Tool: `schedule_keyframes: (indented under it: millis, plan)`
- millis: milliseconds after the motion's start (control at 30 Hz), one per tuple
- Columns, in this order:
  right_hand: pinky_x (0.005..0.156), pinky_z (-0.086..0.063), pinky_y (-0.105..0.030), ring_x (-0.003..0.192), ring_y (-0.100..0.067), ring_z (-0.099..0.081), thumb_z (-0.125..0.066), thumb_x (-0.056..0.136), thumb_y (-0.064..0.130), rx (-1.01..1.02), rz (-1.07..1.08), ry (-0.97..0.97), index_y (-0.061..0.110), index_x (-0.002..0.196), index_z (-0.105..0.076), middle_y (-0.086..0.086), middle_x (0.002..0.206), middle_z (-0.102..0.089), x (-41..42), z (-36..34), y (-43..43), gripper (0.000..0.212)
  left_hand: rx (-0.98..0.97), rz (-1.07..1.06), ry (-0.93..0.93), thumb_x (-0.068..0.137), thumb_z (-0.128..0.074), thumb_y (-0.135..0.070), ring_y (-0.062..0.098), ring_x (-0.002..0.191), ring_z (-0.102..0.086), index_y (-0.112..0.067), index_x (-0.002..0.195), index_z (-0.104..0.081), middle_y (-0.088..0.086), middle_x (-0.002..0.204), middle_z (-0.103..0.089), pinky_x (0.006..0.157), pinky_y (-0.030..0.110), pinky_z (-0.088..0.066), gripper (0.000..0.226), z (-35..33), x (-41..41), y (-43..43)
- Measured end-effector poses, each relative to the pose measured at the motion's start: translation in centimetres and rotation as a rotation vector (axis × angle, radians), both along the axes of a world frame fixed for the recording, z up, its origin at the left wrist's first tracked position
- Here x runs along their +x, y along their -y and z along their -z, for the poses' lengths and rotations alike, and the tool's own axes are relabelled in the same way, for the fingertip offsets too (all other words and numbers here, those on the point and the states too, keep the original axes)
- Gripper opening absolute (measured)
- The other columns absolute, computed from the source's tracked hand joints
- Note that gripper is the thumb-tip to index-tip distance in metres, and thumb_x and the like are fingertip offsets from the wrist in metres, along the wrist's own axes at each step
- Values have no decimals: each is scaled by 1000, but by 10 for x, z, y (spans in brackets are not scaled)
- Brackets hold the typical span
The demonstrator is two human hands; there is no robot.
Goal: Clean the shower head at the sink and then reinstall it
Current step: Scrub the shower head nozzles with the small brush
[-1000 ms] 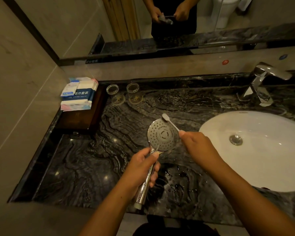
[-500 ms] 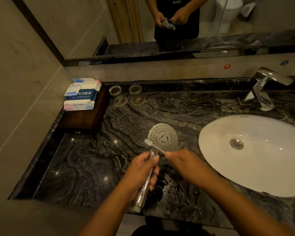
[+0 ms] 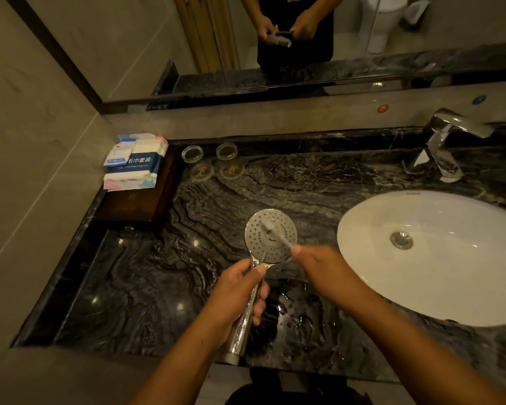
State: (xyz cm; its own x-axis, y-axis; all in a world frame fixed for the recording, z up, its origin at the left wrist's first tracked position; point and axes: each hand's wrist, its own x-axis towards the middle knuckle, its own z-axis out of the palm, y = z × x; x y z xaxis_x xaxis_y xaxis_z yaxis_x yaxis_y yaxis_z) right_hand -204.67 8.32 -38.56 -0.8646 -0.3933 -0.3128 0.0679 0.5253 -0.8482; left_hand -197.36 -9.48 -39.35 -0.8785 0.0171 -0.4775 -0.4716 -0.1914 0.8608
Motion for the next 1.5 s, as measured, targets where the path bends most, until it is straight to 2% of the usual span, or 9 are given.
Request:
schedule_keyframes:
  millis: [233, 400, 533, 700, 867, 1033, 1200, 1367, 1500]
  plan:
    - [56, -36, -31, 55, -15, -48, -41, 104, 39, 8, 132, -111, 21, 59, -51, 1, 58, -53, -7, -4, -10, 50, 4, 3, -14, 100, -53, -25, 14, 37, -45, -21, 87, -62, 8, 63, -55, 35, 20, -40, 17, -6, -5, 2]
    - [55, -35, -28, 54, -11, -47, -45, 103, 39, 43, -188, -11, 21, 60, -53, 5, 58, -51, 1, -1, -8, 48, 8, 2, -9, 96, -56, -32, 12, 35, -44, -16, 89, -59, 8, 62, -55, 33, 19, -40, 18, -10, -11, 11]
    - [55, -35, -30, 53, -11, -47, -41, 104, 41, 17, 106, -134, 20, 60, -51, 4, 57, -52, -14, -5, -9, 49, 17, 9, -11, 97, -52, -36, 12, 34, -44, -14, 87, -55, 8, 61, -55, 33, 19, -40, 24, -11, -12, 8]
    - [55, -35, -27, 54, -9, -46, -45, 103, 40, 96, -198, -5, 22, 60, -53, 7, 58, -51, 6, -4, -1, 47, 21, 14, 2, 95, -54, -39, 11, 34, -46, -11, 94, -53, 6, 61, -56, 33, 19, -40, 29, -10, -14, 4]
    - [57, -34, -31, 55, -16, -48, -42, 104, 41, 24, 113, -110, 17, 62, -53, -1, 59, -53, -22, -7, -14, 49, 14, 16, -2, 97, -52, -37, 10, 34, -45, -9, 94, -50, 6, 61, -55, 32, 19, -39, 28, -11, -14, 5]
    - [55, -34, -29, 55, -12, -45, -44, 103, 39, 78, -202, -13, 21, 60, -51, 4, 59, -50, 2, -4, -8, 48, 13, 19, 4, 97, -51, -40, 10, 35, -45, -9, 97, -52, 5, 61, -54, 33, 19, -40, 31, -10, -17, 9]
    - [57, -36, -32, 54, -14, -48, -41, 104, 42, 23, 101, -127, 20, 60, -51, 2, 58, -52, -24, -3, -13, 49, 12, 15, 10, 99, -49, -39, 10, 34, -44, -12, 94, -51, 4, 59, -53, 33, 19, -39, 27, -14, -18, 5]
    - [52, -36, -23, 54, -10, -45, -45, 104, 39, 49, -207, 9, 22, 60, -50, 8, 57, -49, 4, 0, -9, 47, 17, -3, 14, 100, -47, -39, 11, 34, -43, -10, 97, -52, 4, 59, -53, 34, 19, -39, 29, -11, -16, 7]
    - [59, -35, -31, 56, -14, -46, -42, 105, 37, 24, 8, -90, 24, 59, -50, 3, 58, -50, -22, -7, -16, 48, 31, -4, 24, 101, -46, -37, 10, 34, -43, -11, 97, -54, 5, 59, -52, 32, 19, -39, 27, -12, -15, 5]
